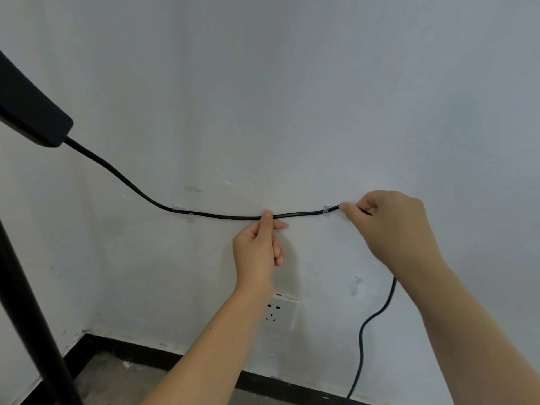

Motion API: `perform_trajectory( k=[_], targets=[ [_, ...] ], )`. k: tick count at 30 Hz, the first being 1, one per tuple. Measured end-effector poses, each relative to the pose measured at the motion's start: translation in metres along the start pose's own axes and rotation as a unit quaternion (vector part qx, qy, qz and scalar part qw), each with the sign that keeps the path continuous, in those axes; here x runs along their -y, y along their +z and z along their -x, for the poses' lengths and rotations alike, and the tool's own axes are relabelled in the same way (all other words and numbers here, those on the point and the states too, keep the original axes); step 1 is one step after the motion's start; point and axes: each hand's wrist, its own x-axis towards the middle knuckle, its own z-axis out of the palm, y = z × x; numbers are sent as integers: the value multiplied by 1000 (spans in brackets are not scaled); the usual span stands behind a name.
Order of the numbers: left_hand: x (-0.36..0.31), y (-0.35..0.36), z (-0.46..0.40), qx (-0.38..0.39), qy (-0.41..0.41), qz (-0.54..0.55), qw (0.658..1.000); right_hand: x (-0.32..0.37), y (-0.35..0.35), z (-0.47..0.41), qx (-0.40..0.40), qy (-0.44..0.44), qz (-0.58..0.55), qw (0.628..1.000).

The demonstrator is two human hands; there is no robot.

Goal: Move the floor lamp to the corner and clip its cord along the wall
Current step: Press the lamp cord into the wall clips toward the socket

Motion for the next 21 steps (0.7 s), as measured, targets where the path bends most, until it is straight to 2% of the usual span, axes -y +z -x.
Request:
perform_trajectory(
  k=[3,6,12,16,19,21],
  targets=[
    [-1,-3,-1,14,3,-4,1000,-16,-9,-4,107,60,-129,984],
    [-2,-3,-3,19,5,-3,1000,-29,-8,3,223,123,-272,928],
    [1,-7,-4,38,16,-12,999,-54,28,44,255,152,-451,842],
    [9,-8,0,89,41,-58,994,-89,49,81,302,215,-485,792],
    [25,1,12,171,59,-171,969,-107,61,96,314,239,-458,796],
    [37,9,19,231,66,-275,931,-109,71,103,326,241,-442,800]
  ],
)
